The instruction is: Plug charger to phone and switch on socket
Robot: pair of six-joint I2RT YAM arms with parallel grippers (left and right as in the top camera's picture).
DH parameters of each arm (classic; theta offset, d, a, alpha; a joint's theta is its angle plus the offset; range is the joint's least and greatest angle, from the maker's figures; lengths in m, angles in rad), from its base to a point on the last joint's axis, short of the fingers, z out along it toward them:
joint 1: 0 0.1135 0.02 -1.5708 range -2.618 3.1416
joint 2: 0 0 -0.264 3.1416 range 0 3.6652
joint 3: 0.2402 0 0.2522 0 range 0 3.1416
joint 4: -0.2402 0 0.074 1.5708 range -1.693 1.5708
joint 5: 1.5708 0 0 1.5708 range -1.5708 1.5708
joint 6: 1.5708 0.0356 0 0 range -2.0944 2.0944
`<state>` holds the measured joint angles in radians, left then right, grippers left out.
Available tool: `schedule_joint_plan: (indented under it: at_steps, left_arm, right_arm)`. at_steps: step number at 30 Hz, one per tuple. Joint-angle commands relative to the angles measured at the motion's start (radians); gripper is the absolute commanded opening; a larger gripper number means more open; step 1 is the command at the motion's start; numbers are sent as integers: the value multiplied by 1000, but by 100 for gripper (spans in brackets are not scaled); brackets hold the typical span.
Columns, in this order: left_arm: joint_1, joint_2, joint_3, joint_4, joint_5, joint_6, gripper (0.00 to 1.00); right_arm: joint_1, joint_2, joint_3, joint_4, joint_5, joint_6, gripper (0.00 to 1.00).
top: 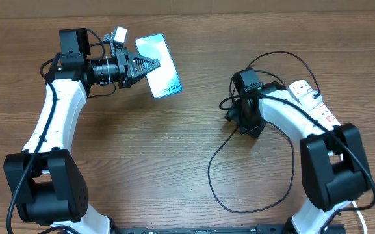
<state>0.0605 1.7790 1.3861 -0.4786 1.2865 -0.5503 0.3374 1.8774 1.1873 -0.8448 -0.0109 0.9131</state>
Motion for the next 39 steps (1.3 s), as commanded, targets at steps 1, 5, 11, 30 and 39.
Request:
schedule_joint_plan:
  at_steps: [1,5,11,30,39]
  left_arm:
    - [-2,-4,3,4,38,19,4]
    - [-2,-4,3,4,38,19,4]
    - [-2,-4,3,3,38,19,4]
    - [-2,-4,3,4,37,19,4]
    - [-2,-4,3,4,37,19,4]
  right_arm:
    - [5,19,-5,7,17,27,68]
    - [5,26,-5,20,18,30,65]
    - [5,72,-3,33,9,31,61]
    - [5,74,-3,10,-10,26,28]
    - [5,74,-3,3,-21,21,29]
